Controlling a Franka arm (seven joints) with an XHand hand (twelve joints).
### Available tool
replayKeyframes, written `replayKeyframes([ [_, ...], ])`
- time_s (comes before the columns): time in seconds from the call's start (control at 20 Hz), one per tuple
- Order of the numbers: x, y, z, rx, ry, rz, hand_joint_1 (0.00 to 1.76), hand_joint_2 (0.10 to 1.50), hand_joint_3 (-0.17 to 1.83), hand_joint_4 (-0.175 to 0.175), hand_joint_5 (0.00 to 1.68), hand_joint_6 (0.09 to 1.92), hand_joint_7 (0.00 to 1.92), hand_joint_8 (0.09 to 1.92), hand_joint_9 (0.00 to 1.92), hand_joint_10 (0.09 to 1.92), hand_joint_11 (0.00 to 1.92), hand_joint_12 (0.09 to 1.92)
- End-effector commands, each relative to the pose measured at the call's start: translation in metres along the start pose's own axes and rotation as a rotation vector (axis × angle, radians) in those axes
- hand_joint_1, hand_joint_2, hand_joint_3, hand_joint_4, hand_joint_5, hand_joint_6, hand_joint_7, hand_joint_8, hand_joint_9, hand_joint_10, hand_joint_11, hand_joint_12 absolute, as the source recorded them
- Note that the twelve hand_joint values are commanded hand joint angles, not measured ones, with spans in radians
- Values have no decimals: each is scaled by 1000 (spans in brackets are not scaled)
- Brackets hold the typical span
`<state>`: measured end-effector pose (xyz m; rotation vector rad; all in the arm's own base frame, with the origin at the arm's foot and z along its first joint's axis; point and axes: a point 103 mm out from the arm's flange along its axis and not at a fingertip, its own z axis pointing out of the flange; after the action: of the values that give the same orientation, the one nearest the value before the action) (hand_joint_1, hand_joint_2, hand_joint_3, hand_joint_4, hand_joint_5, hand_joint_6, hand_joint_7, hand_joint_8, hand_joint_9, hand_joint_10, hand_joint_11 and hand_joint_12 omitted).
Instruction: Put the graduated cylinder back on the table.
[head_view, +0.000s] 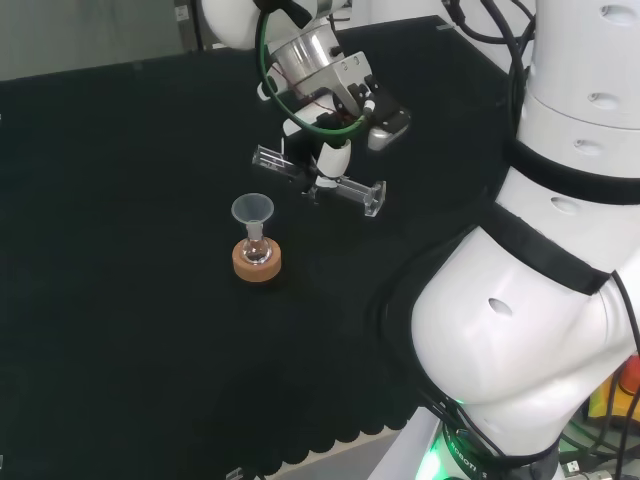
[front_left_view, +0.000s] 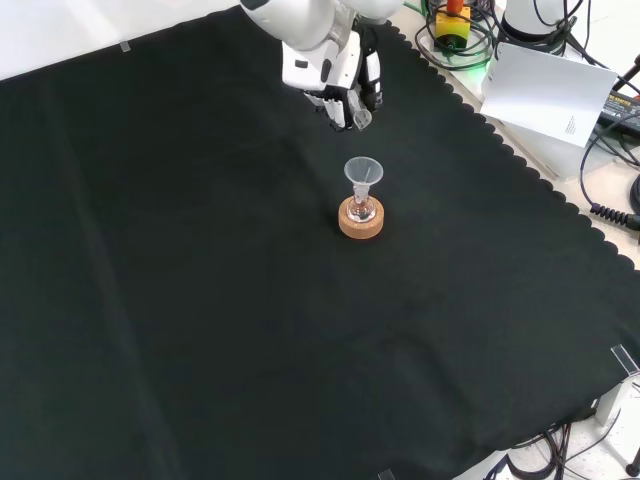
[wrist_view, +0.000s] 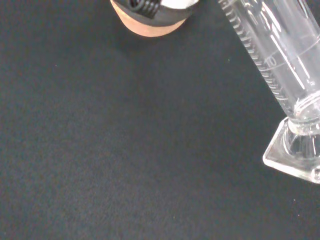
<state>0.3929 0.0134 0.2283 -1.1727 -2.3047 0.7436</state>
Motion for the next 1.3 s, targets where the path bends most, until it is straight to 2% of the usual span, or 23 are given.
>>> replayKeyframes([
  [0.05, -4, 3, 2, -34, 25, -26, 1272, 1074, 0, -175, 1053, 879, 1090, 861, 1576, 87, 1392, 663],
  [0.2, -6, 6, 3, -66, 29, -42, 1272, 1074, 0, -175, 1053, 879, 1090, 861, 1576, 87, 1392, 663],
  [0.5, -12, 11, 1, -183, 32, -71, 1272, 1073, 0, -175, 1053, 878, 1090, 861, 1576, 87, 1392, 663],
  [0.85, -20, 21, -5, -283, 49, -101, 1272, 1074, 0, -175, 1053, 880, 1088, 862, 1572, 87, 1392, 663],
  [1.3, -41, 31, -16, -441, 114, -135, 1271, 1076, 1, -175, 1048, 886, 1084, 870, 1568, 87, 1388, 662],
])
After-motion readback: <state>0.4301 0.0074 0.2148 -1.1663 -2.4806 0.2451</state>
